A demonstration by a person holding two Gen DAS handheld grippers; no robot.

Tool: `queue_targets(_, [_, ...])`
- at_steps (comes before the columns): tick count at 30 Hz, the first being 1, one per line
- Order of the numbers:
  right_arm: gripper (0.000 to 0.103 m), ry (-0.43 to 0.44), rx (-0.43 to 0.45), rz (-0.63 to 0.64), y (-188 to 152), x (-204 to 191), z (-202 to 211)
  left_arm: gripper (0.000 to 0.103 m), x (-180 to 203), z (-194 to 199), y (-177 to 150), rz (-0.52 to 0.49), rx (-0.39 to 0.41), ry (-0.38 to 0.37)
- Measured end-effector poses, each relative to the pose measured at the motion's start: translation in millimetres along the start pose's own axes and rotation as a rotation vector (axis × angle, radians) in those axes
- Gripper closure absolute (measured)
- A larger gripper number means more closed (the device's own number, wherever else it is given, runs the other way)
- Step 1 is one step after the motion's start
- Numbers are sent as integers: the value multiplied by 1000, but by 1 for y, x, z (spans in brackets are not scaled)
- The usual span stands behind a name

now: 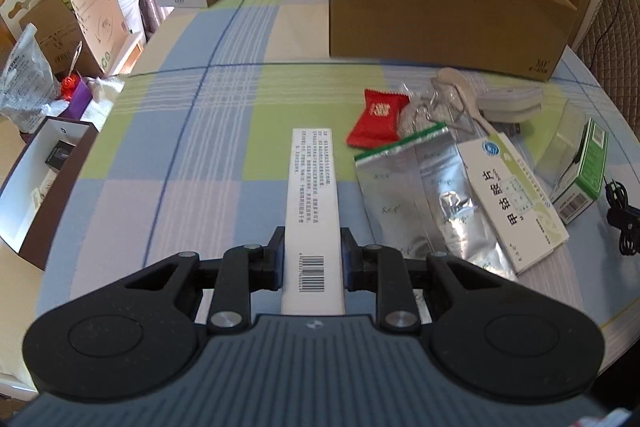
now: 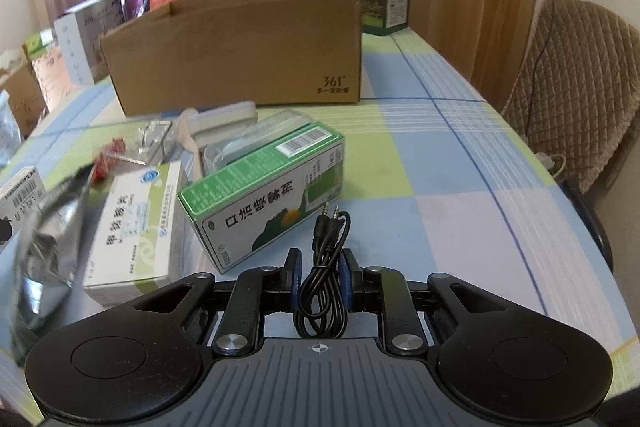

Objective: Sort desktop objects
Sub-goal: 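Grasp the white barcode box with the left gripper while the right gripper grasps the black cable, then carry both items into the cardboard box and open both grippers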

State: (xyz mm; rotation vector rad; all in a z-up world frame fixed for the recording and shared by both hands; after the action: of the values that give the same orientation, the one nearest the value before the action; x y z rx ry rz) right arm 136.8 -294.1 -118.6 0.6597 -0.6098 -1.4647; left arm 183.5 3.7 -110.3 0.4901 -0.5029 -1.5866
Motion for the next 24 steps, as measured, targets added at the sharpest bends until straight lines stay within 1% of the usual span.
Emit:
queue_targets(6, [87,11,28,-19,13,2,26,82,-1,17,11,6,32,-13])
queue_targets(11, [87,17,65,-24,36,9,47,82,6,31,21,9,57,-38])
queue_targets(14, [87,27,93,-15,59,11,58,82,13,37,31,6,70,-60])
queue_targets(19, [87,61,135,27,103,6,69,82,28,47,59,-9,98,-101])
queue_targets(22, [87,83,148,52,129,-1,66,82,37,49,80,-18,110,-125])
queue_targets(24, [87,97,150,66,146,-6,59,82,40,48,96,-34,121,-128])
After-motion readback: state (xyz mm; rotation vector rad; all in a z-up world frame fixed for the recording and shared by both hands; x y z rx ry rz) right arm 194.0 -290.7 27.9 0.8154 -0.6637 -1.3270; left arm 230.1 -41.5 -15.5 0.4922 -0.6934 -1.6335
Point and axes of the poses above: each gripper's, at about its wrist camera, not at the fingertips, and z roughly against the way its jaws point, x to its right, y to its top, the point moved 10 cm from there along -z, roughly the way its jaws point, and after that the axes turned 2 degrees about z, right-handed, at the moved point
